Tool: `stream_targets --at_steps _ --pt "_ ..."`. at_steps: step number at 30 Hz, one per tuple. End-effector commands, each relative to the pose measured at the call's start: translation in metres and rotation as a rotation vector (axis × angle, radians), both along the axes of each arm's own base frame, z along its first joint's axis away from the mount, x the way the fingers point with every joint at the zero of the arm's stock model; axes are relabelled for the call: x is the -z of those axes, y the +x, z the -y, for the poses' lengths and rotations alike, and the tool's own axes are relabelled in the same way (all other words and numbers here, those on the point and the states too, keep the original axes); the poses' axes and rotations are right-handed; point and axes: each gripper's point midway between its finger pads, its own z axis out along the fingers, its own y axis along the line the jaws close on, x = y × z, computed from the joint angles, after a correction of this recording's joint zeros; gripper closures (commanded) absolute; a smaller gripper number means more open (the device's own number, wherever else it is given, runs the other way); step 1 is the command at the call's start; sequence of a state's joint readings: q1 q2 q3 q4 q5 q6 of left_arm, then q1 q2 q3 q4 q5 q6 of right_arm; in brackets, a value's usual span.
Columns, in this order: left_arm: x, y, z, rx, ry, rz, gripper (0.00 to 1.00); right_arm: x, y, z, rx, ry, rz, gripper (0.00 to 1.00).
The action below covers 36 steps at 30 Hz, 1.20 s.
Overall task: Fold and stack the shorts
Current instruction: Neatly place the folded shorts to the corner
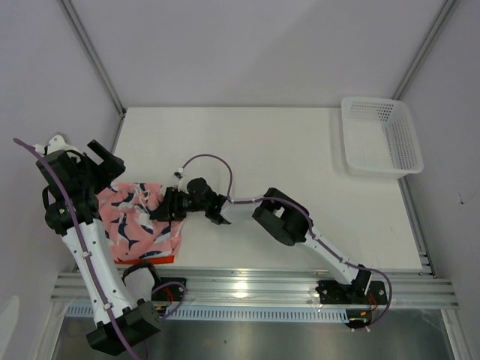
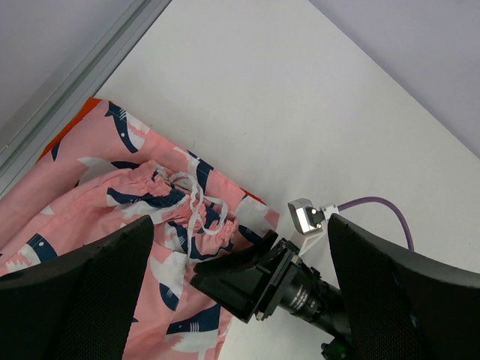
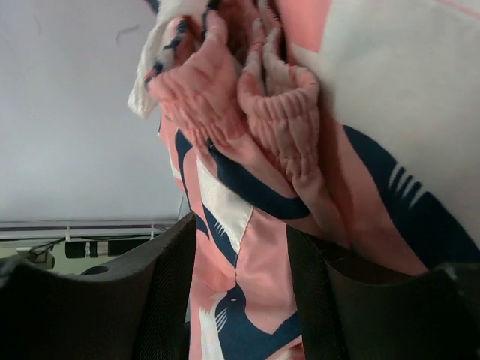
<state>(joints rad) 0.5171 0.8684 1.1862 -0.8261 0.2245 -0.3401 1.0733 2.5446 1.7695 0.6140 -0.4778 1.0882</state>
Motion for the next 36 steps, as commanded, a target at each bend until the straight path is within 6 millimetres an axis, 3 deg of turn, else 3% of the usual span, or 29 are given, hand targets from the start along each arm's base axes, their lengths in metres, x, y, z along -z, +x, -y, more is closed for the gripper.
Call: stream_targets --at_steps 1,4,8,9,11,12,13,14,15,16,18,19,20,21,22,23,25,26,27,28,29,30,31,33,34,36 --pt "-0.011 0.000 0.008 0.034 -0.004 0.040 0.01 -0.030 0.022 -0.006 0.050 0.068 0.030 0.46" --pt "-0.011 0.001 0.009 0.040 -0.008 0.037 0.01 -0.058 0.025 -0.005 0.030 0.133 0.044 0.44" --pt "-0.023 0.002 0.012 0.054 -0.006 0.065 0.01 -0.140 0.014 -0.008 -0.077 0.264 0.160 0.32" --pt "-0.026 0.002 0.012 0.056 -0.004 0.068 0.01 -0.166 0.014 -0.002 -0.082 0.297 0.187 0.27" --pt "-0.031 0.001 0.011 0.054 0.010 0.076 0.01 -0.193 0.011 0.007 -0.092 0.328 0.239 0.22" --pt "-0.033 0.001 0.013 0.061 0.010 0.080 0.01 -0.191 0.012 0.013 -0.079 0.306 0.247 0.18" --pt "-0.035 0.001 0.015 0.074 0.009 0.088 0.01 -0.220 0.011 0.026 -0.058 0.313 0.280 0.17" --pt "-0.034 0.000 0.019 0.091 0.009 0.094 0.01 -0.224 0.015 0.035 -0.033 0.298 0.338 0.16" --pt "-0.034 0.002 0.022 0.111 0.005 0.107 0.01 -0.206 0.024 0.044 0.022 0.233 0.339 0.15" --pt "-0.028 0.002 0.031 0.155 -0.018 0.113 0.01 -0.231 0.027 0.065 0.063 0.217 0.378 0.15" --pt "-0.038 0.001 0.043 0.206 -0.013 0.187 0.01 -0.229 0.037 0.092 0.143 0.134 0.475 0.13" --pt "-0.025 0.002 0.053 0.251 -0.040 0.183 0.01 -0.191 0.047 0.112 0.218 -0.004 0.454 0.11" --pt "-0.025 0.001 0.056 0.258 -0.029 0.192 0.01 -0.221 0.044 0.138 0.266 0.013 0.503 0.11" --pt "-0.024 -0.001 0.058 0.255 -0.005 0.194 0.01 -0.220 0.051 0.159 0.306 -0.020 0.545 0.10" --pt "-0.018 -0.001 0.067 0.285 0.011 0.171 0.01 -0.182 0.053 0.185 0.361 -0.132 0.530 0.08" --pt "-0.014 0.000 0.058 0.230 0.058 0.141 0.01 -0.210 0.048 0.215 0.428 -0.116 0.575 0.02" --pt "-0.006 0.004 0.072 0.271 0.056 0.123 0.01 -0.200 0.043 0.254 0.489 -0.209 0.650 0.00" --pt "0.000 0.005 0.078 0.288 0.038 0.112 0.01 -0.174 0.046 0.282 0.561 -0.307 0.654 0.01" --pt "0.000 0.010 0.086 0.300 0.008 0.133 0.01 -0.199 0.040 0.309 0.630 -0.282 0.688 0.01" --pt "0.000 0.010 0.105 0.354 -0.010 0.143 0.01 -0.191 0.036 0.328 0.651 -0.341 0.693 0.01" --pt "0.006 0.012 0.107 0.323 -0.024 0.140 0.01 -0.179 0.037 0.349 0.700 -0.396 0.689 0.01" --pt "-0.001 0.015 0.113 0.326 -0.020 0.175 0.01 -0.198 0.030 0.369 0.748 -0.360 0.699 0.00" --pt "-0.004 0.012 0.135 0.392 -0.030 0.194 0.01 -0.189 0.026 0.386 0.760 -0.412 0.686 0.00" --pt "-0.007 0.013 0.146 0.388 -0.044 0.242 0.01 -0.178 0.021 0.411 0.812 -0.460 0.682 0.01" --pt "-0.006 0.009 0.167 0.454 -0.053 0.248 0.01 -0.182 0.013 0.427 0.840 -0.456 0.685 0.01" --pt "0.008 0.011 0.186 0.487 -0.047 0.219 0.01 -0.175 0.011 0.451 0.914 -0.491 0.687 0.01"
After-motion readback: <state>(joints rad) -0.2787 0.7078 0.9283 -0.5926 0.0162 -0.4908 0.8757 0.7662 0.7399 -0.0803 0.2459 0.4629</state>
